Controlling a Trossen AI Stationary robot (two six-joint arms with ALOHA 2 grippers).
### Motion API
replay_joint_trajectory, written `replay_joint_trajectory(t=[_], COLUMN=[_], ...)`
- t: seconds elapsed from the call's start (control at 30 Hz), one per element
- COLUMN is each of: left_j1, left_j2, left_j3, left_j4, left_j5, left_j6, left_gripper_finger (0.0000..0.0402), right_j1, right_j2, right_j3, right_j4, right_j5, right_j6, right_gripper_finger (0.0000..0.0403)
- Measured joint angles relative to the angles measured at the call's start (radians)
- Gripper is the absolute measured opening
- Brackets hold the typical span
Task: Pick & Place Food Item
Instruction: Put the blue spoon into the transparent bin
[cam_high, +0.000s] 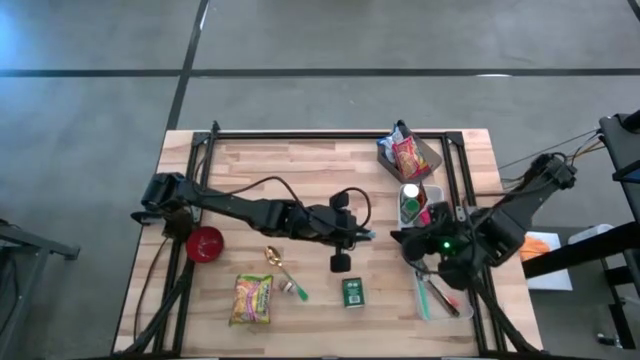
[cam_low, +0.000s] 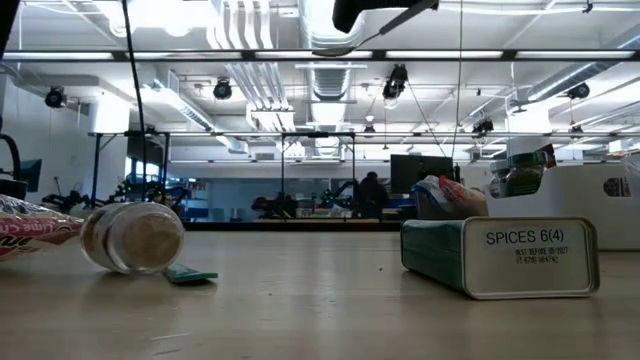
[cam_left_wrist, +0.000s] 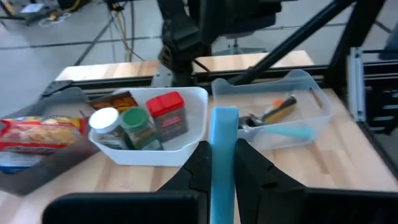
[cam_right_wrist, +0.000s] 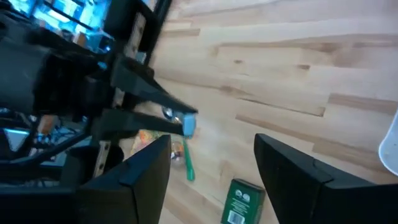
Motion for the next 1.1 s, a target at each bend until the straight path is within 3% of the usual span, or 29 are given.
replay_joint_trajectory(t=[0.17,0.47,1.1], left_j1=[0.000,0.002,0.008], left_j2=[0.003,0.005,0.005], left_j3=[0.000,0.010,0.034], left_j4=[0.014,0.059,0.061], left_j5=[-0.028,-0.031,-0.015], left_j6=[0.006,0.016,0.062], left_gripper_finger=[0.0029,0.0029,0.0029], right_j1=[-0.052,-0.107,-0.144], right_j2=[0.007,0.021,0.022], right_j3=[-0.001,-0.005,-0.020], right_j4=[0.042,0.133,0.222], right_j5=[-0.068,-0.068,-0.090], right_j6=[-0.059,-0.166,-0.268], right_gripper_finger=[0.0196,0.0149,0.0146])
